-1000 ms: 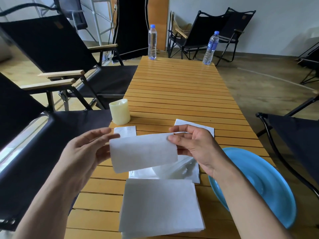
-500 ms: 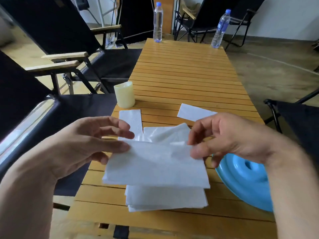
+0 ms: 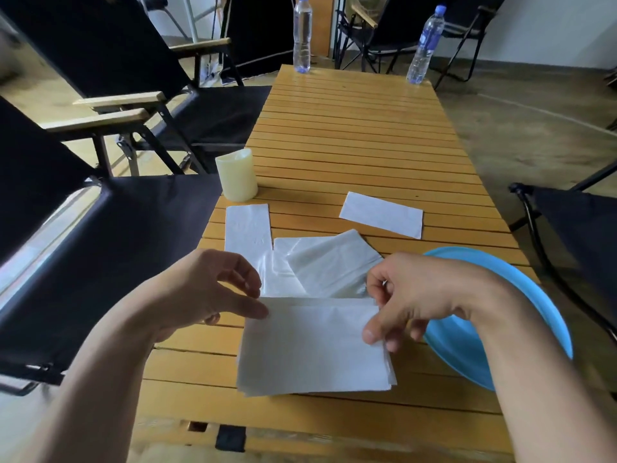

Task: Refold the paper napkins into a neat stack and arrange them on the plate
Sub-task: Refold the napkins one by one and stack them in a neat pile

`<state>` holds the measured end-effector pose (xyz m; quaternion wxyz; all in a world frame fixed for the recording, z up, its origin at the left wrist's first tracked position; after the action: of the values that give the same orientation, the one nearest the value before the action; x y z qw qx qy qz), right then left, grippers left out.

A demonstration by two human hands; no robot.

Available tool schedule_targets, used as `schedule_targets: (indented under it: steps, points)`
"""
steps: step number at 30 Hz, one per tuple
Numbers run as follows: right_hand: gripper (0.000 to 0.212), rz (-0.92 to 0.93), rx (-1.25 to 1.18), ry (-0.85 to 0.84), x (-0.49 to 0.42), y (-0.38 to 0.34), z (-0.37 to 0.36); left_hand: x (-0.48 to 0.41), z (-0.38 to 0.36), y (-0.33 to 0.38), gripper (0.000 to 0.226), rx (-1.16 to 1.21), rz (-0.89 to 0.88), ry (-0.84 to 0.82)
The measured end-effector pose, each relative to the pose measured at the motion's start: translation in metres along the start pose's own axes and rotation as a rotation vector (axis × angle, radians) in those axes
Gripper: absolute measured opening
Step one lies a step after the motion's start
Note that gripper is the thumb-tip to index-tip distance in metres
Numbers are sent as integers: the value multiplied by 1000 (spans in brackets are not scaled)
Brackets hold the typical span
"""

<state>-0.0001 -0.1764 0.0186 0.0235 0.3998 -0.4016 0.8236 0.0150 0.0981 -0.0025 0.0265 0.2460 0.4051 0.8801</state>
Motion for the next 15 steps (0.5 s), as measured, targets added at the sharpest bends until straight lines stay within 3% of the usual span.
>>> schedule_targets:
  steps: [9,12,15]
  points:
    - [48,36,146,157,-5,5,10,-7,1,-5,30,-127,8,92]
    - [31,238,-53,384,-19,7,20,-5,5,-4,44,-29,-32,151]
    - [27,348,116,574,-43,11,18,-11,-1,-1,25,73,-105,270]
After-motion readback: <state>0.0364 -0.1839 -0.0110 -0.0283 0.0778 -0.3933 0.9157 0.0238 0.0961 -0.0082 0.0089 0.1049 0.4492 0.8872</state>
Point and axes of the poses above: each hand's wrist, its own x-axis away from the middle knuckle, its own z-axis out of the back of the hand, y = z × x, the point moved 2 cm from there along -x, towards the middle knuckle, and after that the axes turned 8 degrees about -x, right-handed, at the moved point
